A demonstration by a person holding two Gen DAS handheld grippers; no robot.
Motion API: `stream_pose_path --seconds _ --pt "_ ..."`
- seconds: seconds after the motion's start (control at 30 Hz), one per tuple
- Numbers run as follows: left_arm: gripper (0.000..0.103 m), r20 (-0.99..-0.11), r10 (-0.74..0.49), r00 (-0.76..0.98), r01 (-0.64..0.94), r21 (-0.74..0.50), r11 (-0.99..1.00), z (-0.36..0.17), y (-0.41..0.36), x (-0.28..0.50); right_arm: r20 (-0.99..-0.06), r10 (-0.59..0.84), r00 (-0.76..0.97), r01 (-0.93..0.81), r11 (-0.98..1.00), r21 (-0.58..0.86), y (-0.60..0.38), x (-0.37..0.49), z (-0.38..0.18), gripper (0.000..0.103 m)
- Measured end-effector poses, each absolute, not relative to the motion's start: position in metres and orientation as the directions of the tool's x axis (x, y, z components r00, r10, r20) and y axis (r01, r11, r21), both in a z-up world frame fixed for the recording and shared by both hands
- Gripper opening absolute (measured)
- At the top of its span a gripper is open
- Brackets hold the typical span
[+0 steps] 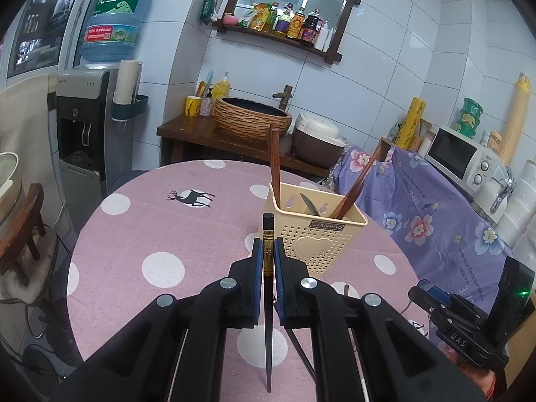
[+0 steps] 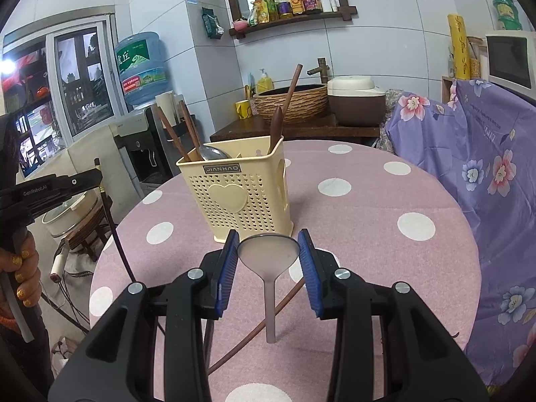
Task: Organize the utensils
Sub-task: 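Lower the clear spoon and black chopstick into the cream holder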
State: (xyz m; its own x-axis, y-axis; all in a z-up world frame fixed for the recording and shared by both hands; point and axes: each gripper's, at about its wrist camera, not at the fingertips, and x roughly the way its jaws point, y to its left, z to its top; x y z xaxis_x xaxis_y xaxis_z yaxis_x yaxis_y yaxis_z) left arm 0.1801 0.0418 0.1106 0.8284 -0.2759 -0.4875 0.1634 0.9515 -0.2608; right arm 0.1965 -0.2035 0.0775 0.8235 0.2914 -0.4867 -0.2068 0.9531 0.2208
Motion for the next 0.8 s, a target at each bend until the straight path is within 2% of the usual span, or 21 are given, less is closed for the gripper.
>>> stream_pose_path --seconds 0.17,0.27,0.4,0.6,0.7,0.8 --pt "0.008 -0.467 -0.297 0.833 0.192 -0.259 0.946 0.127 0.042 0.184 -0.468 0.338 0.817 -0.245 0.937 0.249 -0.203 0.205 0.089 0.037" --pt "0.008 -0.427 -0.312 0.849 0.22 -0.251 0.942 0.156 0.038 0.188 -0.442 0.368 0.818 -0.284 0.927 0.246 -0.199 0.217 0.112 0.037" --pt "0.008 -0.359 -0.321 0.876 0.248 -0.234 0.94 0.211 0.029 0.201 -0.376 0.38 0.845 -0.324 0.923 0.206 -0.192 0.235 0.162 0.037" --pt "0.008 -0.283 -0.253 0.925 0.212 -0.169 0.963 0.274 0.006 0.234 -0.29 0.362 0.886 -0.323 0.93 0.173 -0.181 0.276 0.237 0.037" --pt "0.008 -0.279 -0.224 0.934 0.19 -0.144 0.971 0.275 -0.003 0.249 -0.285 0.342 0.895 -0.302 0.937 0.176 -0.176 0.296 0.243 0.037" --pt "0.008 -0.321 -0.211 0.923 0.172 -0.144 0.974 0.252 -0.007 0.265 -0.306 0.297 0.904 -0.259 0.953 0.16 -0.171 0.313 0.223 0.037"
